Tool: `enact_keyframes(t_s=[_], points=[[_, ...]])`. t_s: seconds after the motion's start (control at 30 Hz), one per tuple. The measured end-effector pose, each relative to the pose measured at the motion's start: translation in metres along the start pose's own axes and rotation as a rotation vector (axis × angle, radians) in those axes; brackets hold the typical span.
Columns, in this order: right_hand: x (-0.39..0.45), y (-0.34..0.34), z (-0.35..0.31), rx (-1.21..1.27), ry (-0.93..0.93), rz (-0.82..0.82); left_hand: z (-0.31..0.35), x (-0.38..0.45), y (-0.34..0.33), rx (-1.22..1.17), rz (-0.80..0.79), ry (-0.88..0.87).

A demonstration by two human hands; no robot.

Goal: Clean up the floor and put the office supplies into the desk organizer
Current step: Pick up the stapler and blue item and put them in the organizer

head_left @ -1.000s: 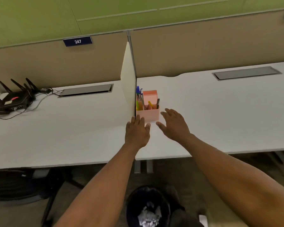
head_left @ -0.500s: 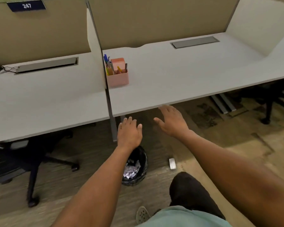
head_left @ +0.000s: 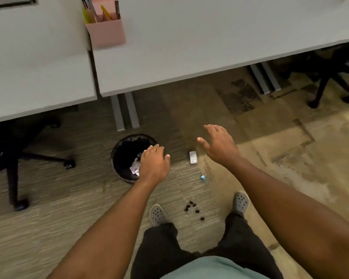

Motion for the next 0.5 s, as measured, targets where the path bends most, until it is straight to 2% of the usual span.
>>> enact_keyframes(t_s=[0.3, 0.4, 0.5], points=[[0.032, -0.097, 0.148, 0.035, -0.057, -0.179, 0.044, 0.028, -0.161, -0.092, -0.161, 0.119], [0.037, -0.148, 0.204, 0.093, -0.105, -0.255, 0.063, 0.046, -0.222, -0.101, -0.277, 0.153], [0.041, -0.213, 0.256, 0.124, -0.143, -0.361, 0.065, 0.075, -0.288, -0.167, -0.322, 0.216]])
Point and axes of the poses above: each hand's wrist, its own x-axis towards the middle knuckle, its own y-axis out of the back of the hand, z = x × y, the point moved 4 cm from there along x, towards the middle knuckle, and after that the axes turned 3 degrees about x, right-handed, at the moved point
